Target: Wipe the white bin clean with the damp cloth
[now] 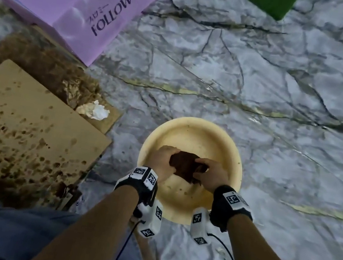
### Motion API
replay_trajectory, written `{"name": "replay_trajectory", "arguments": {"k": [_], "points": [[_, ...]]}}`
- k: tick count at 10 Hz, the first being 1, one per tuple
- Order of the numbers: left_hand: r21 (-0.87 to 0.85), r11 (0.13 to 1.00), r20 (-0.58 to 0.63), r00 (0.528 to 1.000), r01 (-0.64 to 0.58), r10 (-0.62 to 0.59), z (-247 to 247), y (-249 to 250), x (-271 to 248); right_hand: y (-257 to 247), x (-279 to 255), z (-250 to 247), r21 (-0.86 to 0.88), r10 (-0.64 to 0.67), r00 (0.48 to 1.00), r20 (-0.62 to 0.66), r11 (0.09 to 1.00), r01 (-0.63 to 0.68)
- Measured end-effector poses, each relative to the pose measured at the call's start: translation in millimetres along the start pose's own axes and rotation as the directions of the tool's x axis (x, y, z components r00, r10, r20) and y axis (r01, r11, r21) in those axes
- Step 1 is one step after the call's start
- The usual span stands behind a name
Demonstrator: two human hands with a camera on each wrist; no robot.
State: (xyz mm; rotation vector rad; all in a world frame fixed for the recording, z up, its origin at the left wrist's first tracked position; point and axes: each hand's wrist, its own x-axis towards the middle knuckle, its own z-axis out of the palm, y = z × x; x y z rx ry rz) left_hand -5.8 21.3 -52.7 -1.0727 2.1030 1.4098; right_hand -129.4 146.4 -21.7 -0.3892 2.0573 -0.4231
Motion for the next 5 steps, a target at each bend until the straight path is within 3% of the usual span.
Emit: {"name": "replay_trajectory", "arguments": {"k": [3, 5], "points": [[-0.285, 0.955, 0.028, 0.996, 0.086, -0.081, -10.9, 6.2, -6.2, 1.6, 2.8, 7.8, -0.072, 0.083, 0.996, 0.025, 0.994, -0.081], [-0.402, 0.914, -0.078, 0.992, 0.059, -0.098, -62.2, 22.2, -47.9, -24.7, -23.7, -5.7, -0.130, 0.044, 0.999, -0.016, 0.991, -0.045]]}}
